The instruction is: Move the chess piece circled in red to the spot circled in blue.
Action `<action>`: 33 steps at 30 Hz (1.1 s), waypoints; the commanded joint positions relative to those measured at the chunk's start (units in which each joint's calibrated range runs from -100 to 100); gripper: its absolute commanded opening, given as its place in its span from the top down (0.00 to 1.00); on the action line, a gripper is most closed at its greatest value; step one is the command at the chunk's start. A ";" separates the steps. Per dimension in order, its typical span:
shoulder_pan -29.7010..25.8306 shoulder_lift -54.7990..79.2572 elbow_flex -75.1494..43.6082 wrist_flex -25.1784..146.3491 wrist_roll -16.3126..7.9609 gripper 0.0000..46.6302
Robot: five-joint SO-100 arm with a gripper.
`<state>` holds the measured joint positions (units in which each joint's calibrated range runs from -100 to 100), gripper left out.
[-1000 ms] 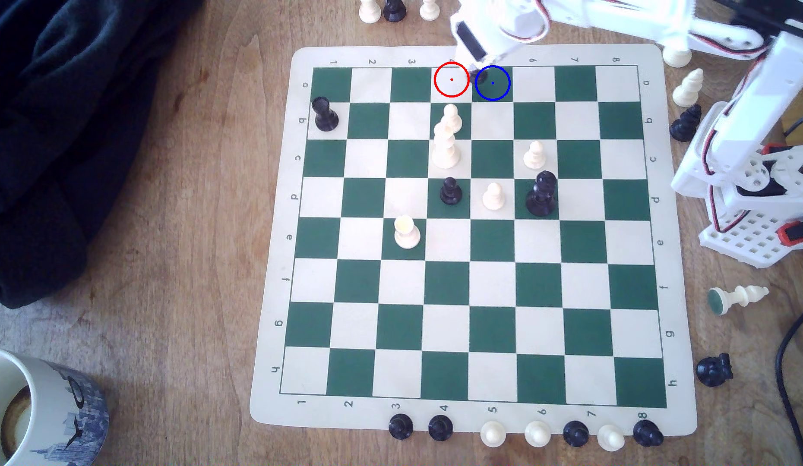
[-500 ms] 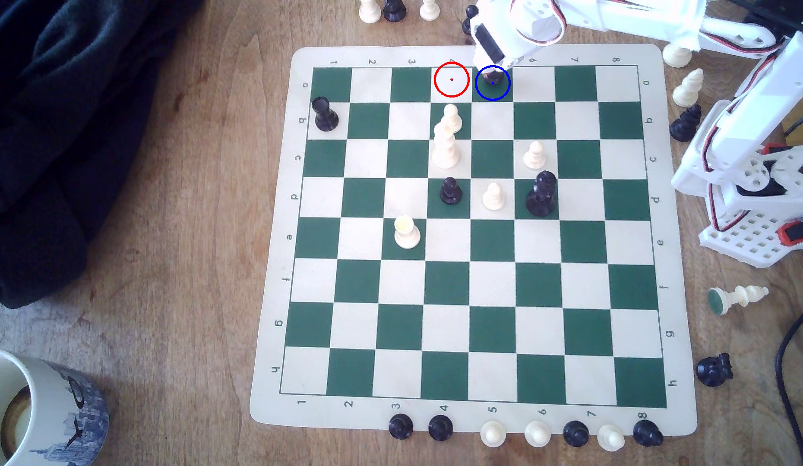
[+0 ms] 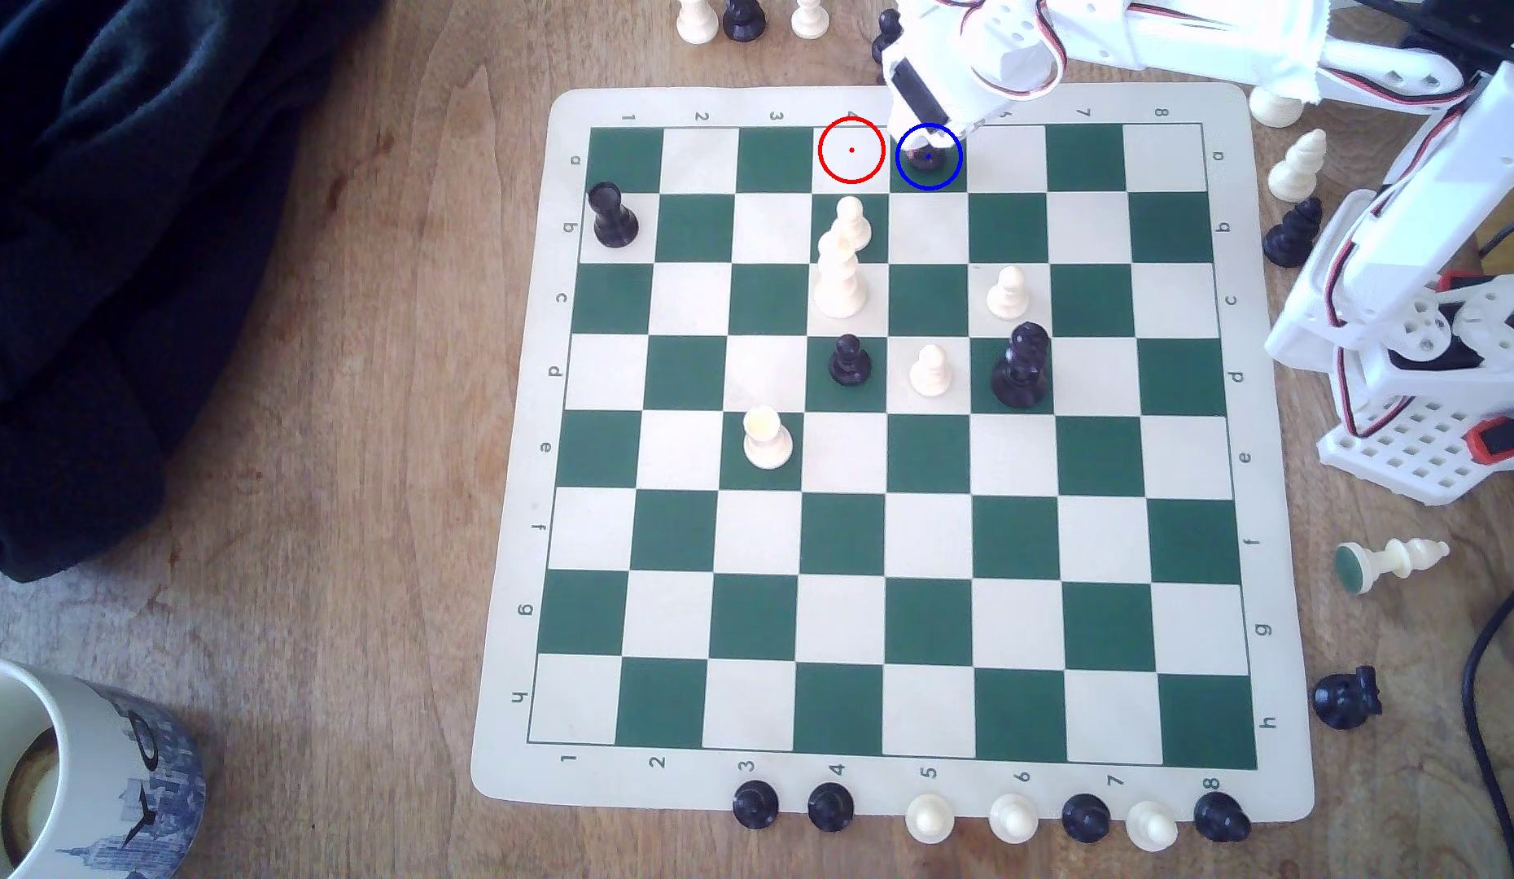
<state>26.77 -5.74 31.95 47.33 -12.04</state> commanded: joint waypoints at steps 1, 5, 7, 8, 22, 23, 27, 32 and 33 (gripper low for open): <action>-0.14 -0.37 -0.85 -0.48 0.00 0.99; -0.22 0.22 -0.58 -0.48 0.05 0.98; -0.22 0.56 -0.58 -0.48 0.05 0.98; -0.22 0.65 -0.58 -0.48 0.05 0.98; 1.19 -1.73 -2.30 3.45 -0.20 0.55; 1.35 -2.24 -2.48 4.18 -0.20 0.55; 1.27 -6.31 -2.03 8.53 -0.15 0.56; 0.25 -13.28 -1.67 14.18 0.05 0.61; 0.18 -14.21 -1.67 14.91 0.05 0.61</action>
<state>27.95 -10.93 31.95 59.12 -11.89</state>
